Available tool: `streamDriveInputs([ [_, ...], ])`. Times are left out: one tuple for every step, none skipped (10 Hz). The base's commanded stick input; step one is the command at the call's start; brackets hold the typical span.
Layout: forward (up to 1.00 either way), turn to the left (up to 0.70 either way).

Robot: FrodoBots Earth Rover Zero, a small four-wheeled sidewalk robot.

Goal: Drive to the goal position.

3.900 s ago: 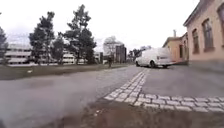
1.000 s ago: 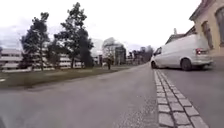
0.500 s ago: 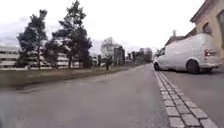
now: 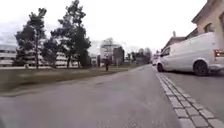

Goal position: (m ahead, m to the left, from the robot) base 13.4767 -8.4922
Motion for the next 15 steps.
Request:
streamDriveInputs([
  [1.00,0.00],
  [1.00,0.00],
  [1.00,0.00],
  [1.00,0.00],
  [1.00,0.00],
  [1.00,0.00],
  [1.00,-0.01],
  [1.00,-0.08],
  [1.00,-0.40],
  [1.00,-0.40],
  [1.00,-0.40],
  [1.00,-0.40],
  [1.00,-0.39],
  [1.00,-0.06],
  [1.00,0.00],
])
